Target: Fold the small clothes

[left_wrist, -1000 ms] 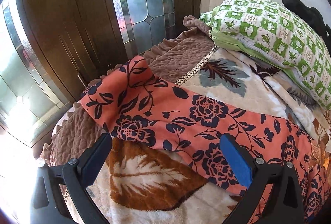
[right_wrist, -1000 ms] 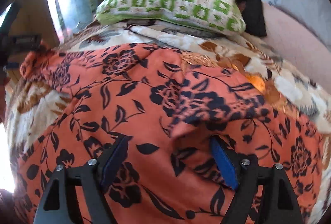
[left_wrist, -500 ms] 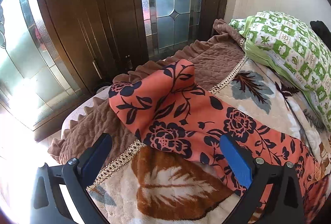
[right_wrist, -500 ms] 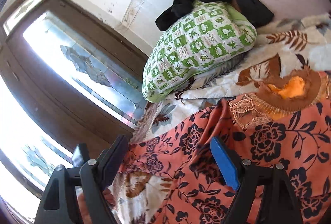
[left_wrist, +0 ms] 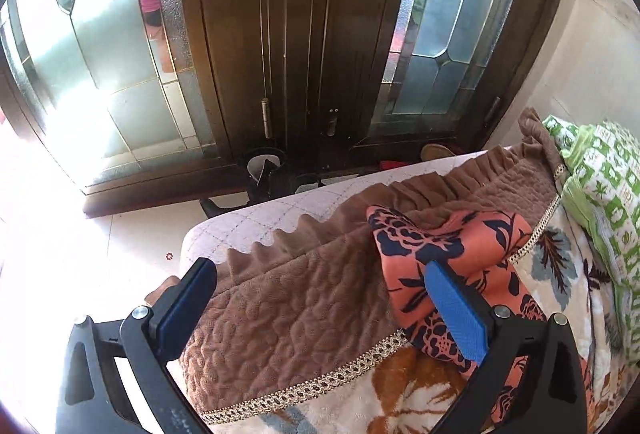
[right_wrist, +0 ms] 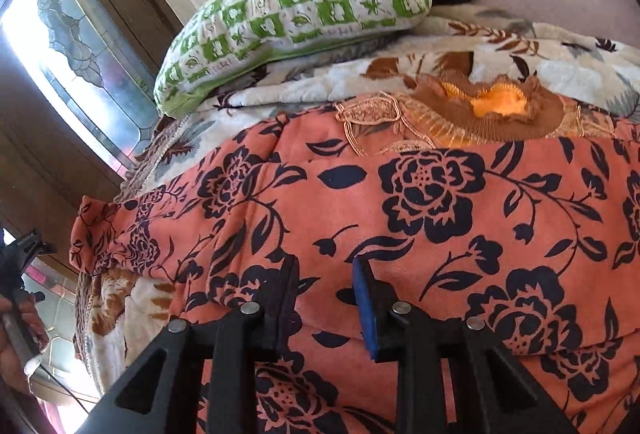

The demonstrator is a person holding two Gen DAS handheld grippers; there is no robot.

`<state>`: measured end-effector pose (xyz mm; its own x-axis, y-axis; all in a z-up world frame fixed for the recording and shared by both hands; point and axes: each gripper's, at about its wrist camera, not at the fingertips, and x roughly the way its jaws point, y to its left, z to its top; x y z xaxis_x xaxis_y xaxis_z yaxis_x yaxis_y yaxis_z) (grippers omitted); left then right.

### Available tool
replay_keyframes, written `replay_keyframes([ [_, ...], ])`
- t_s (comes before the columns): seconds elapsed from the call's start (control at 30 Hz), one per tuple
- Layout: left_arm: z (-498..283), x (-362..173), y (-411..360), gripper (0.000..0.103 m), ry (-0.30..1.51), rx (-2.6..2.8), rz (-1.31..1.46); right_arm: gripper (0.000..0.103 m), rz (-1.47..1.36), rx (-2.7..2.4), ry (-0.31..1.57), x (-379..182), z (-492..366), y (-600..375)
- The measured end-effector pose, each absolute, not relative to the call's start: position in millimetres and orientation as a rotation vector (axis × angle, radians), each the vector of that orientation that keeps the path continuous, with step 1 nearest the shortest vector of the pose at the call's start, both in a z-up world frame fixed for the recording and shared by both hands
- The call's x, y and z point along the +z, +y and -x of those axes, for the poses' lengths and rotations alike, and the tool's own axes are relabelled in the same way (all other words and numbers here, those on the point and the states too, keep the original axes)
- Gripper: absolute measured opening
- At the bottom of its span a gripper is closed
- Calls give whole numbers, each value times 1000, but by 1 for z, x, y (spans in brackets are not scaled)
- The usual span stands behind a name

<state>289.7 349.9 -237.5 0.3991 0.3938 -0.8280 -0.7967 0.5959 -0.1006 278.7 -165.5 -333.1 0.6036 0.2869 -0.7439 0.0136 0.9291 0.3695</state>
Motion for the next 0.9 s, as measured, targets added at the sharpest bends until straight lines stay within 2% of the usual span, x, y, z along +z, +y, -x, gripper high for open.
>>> replay_keyframes([
  [0.03, -288, -239, 353, 101, 859, 794, 562, 30, -340, 156, 917, -335, -279, -166],
  [0.1, -285, -242, 358, 83, 862, 778, 599, 30, -361, 156, 961, -346, -279, -171],
  [0.13, -285, -245, 360, 79, 869, 759, 623, 30, -395, 165, 942, -349, -277, -175],
  [0.2, -284, -251, 363, 63, 873, 723, 679, 30, -407, 174, 915, -349, -272, -176],
  [0.27, -286, -255, 363, 59, 878, 709, 701, 32, -368, 167, 901, -348, -270, -171],
  [0.37, -294, -262, 359, 59, 895, 681, 700, 32, -329, 157, 901, -347, -272, -166],
  [0.43, -298, -267, 358, 67, 900, 660, 720, 33, -348, 166, 896, -349, -272, -169],
  [0.47, -300, -271, 359, 79, 903, 652, 736, 33, -364, 173, 892, -350, -273, -171],
  [0.5, -303, -276, 360, 82, 904, 643, 756, 33, -380, 180, 888, -352, -273, -173],
  [0.67, -322, -294, 366, 82, 899, 557, 819, 33, -425, 199, 872, -355, -271, -178],
  [0.73, -330, -298, 364, 63, 898, 546, 801, 33, -437, 205, 869, -355, -271, -180],
  [0.8, -336, -299, 359, 8, 898, 493, 796, 33, -450, 209, 866, -355, -270, -181],
  [0.9, -336, -287, 344, 5, 835, 423, 794, 33, -453, 211, 868, -355, -271, -182],
])
